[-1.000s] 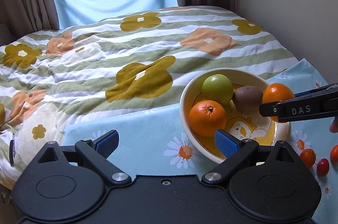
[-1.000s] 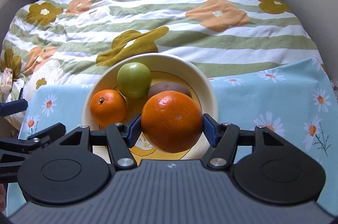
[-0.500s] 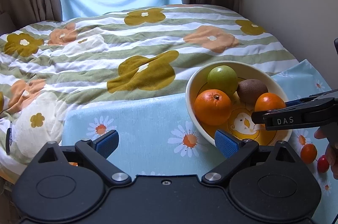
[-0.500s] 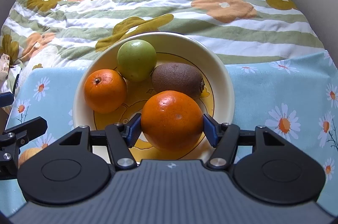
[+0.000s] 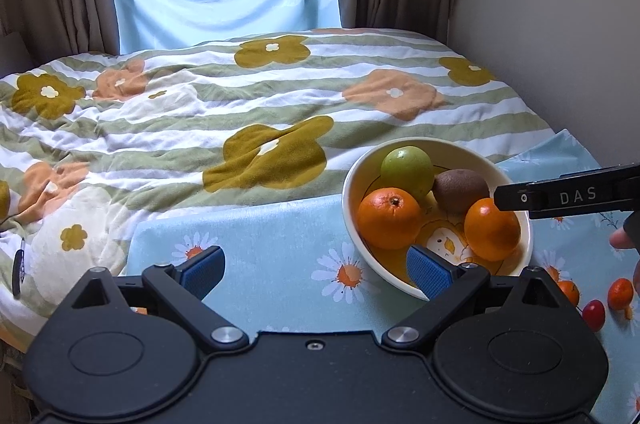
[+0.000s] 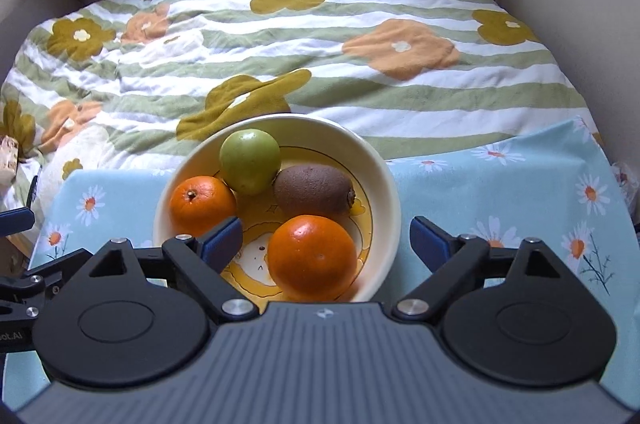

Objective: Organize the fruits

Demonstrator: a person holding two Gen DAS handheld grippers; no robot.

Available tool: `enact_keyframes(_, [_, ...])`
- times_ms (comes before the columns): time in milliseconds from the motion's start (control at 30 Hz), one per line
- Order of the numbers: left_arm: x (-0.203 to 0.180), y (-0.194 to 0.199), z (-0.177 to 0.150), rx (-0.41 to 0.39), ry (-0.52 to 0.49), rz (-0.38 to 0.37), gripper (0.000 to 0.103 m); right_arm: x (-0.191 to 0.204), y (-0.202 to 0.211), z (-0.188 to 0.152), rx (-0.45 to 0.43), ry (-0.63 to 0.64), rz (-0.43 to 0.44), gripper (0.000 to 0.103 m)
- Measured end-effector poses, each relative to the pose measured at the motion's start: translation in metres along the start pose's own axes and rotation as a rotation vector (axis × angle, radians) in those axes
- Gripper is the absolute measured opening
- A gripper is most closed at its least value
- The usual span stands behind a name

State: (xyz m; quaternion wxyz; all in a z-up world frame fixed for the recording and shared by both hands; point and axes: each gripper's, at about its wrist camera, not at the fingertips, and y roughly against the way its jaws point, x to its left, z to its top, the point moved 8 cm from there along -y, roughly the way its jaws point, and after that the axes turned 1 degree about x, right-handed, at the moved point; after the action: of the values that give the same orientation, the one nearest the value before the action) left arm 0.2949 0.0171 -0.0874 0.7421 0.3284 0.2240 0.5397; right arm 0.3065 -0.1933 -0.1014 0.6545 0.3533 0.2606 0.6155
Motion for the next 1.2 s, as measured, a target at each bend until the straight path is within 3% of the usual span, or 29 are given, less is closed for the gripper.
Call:
enact_keyframes(367, [-0.02,0.059,0.006,-0.098,0.054,0.049,0.099,-0.024,0.068,-0.007,-0.064,0.012,0.023,0.103])
enact_keyframes(733, [-0.06,0.12,-0.021,-0.165,0.118,0.106,0.099,-0.057,0.143,-0.038,-0.134,0.057,0.072,0.103])
enact_keyframes(1000, [-0.094,0.149,-0.047,-0.189,0.14,0.132,0.099,-0.077,0.175,-0.075,-0.14,0.094,0.116,0.103])
enact_keyframes(1200, [-0.118,0.15,-0.069,-0.18,0.123,0.151,0.099,-0.097,0.176,-0.103,-0.129,0.13,0.127,0.103])
